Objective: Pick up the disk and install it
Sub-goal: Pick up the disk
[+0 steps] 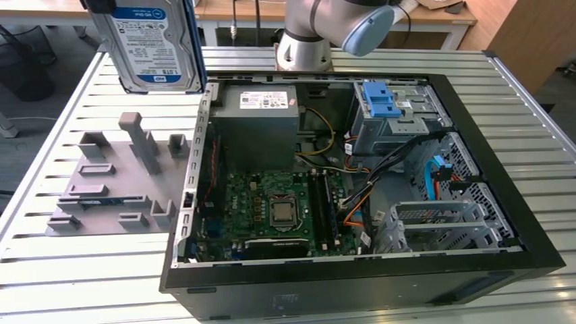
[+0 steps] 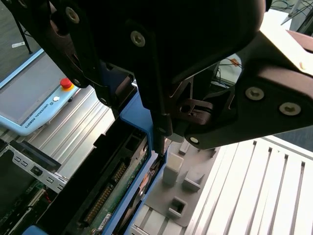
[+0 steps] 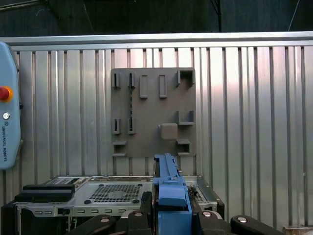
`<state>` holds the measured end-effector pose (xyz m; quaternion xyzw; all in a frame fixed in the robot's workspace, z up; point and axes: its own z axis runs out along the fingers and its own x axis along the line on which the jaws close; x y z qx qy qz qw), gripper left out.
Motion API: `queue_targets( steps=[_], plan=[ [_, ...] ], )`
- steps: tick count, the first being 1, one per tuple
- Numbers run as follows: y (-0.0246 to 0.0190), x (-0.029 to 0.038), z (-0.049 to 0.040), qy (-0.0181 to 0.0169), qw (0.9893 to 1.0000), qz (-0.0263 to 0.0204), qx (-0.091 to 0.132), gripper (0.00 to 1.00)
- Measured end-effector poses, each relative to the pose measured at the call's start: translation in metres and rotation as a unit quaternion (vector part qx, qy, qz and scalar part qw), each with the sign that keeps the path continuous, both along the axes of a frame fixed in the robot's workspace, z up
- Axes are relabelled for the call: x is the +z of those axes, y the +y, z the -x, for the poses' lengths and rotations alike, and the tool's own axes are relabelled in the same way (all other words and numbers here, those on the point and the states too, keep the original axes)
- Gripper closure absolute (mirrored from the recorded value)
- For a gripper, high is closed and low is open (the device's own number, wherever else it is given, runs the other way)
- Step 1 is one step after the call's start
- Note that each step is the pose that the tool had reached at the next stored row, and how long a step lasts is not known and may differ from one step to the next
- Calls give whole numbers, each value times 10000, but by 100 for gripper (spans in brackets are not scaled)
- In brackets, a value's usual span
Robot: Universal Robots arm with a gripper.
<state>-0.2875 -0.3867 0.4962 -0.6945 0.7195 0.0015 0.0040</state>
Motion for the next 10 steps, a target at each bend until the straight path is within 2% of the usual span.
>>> queue_targets(
  steps=[10],
  plan=[
    [-5, 0, -14, 0, 10000, 0, 1, 64]
  ],
)
